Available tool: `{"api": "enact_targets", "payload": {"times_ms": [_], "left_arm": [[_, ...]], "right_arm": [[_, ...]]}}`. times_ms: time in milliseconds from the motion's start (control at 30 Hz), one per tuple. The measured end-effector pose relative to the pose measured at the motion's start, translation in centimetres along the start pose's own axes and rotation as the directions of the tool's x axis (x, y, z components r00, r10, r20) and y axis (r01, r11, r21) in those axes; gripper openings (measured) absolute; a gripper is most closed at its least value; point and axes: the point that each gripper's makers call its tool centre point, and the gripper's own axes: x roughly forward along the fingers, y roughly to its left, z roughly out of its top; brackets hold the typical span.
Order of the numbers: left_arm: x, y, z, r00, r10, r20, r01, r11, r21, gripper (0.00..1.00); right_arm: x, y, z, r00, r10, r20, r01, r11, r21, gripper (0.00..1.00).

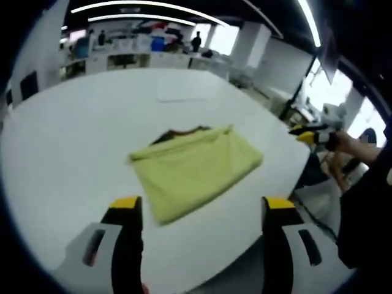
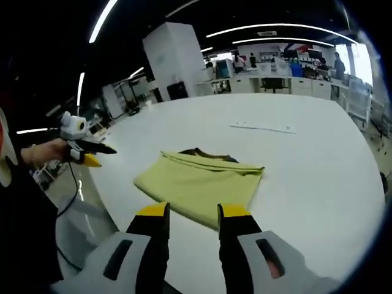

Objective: Fold the garment on the visible template until the final outline fits inside the template.

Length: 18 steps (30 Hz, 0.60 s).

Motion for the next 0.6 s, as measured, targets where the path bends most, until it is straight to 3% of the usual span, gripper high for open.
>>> {"api": "enact_targets", "payload": {"times_ms": [300,467,600], "left_arm": [[2.5,1.7,-0.3,1.0,-0.003,-0.018,0.003,0.999,-0.037,0.61],[3.9,2.6,-0.7,0.999,0.0,-0.047,-0.001,1.0,-0.026,0.55],[5.3,3.6,-0.8,0.998,0.01,-0.062,-0.011,1.0,-0.027,0.51]], "right_arm": [[2.8,-1.1,-0.1,1.0,0.013,-0.013,-0.012,1.0,0.022,0.26],[4.6,-1.8,-1.1,0.997,0.015,-0.076,-0.018,0.999,-0.035,0.25],[6.1,-2.2,-1.2,0.996,0.024,-0.083,-0.027,0.999,-0.041,0.26]]}}
